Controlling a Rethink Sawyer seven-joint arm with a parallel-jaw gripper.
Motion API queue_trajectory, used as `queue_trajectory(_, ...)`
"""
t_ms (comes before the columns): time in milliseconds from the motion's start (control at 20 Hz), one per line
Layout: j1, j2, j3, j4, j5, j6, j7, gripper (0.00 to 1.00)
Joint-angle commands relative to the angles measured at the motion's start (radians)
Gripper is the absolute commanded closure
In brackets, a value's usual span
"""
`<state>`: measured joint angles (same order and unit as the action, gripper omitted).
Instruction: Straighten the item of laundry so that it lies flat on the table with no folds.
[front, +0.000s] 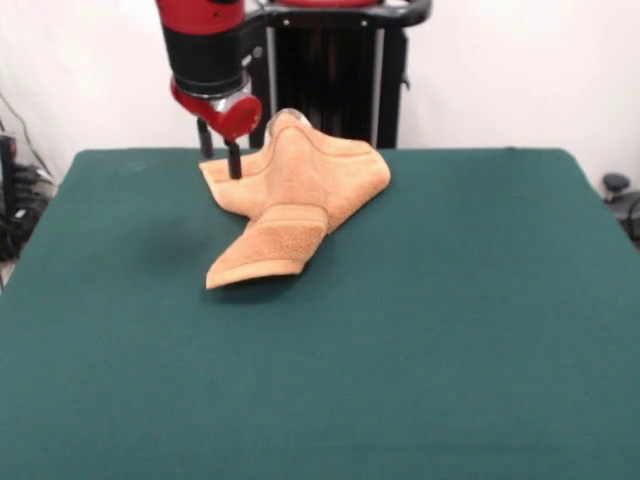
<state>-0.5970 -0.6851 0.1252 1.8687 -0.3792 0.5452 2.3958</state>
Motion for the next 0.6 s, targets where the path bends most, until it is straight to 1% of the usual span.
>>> queue_trajectory(50, 0.067, 0.065, 0.045, 0.062, -0.021, -0.12, 0.045, 0.0)
queue_trajectory(250, 0.063, 0.088, 0.04, 0.061, -0.021, -0.148, 0.041, 0.0)
queue_trajectory(550, 0.097, 0.161, 0.003, 0.029, -0.041, -0.249, 0.074, 0.0)
queue_trajectory(600, 0.097, 0.162, 0.002, 0.032, -0.039, -0.253, 0.072, 0.0)
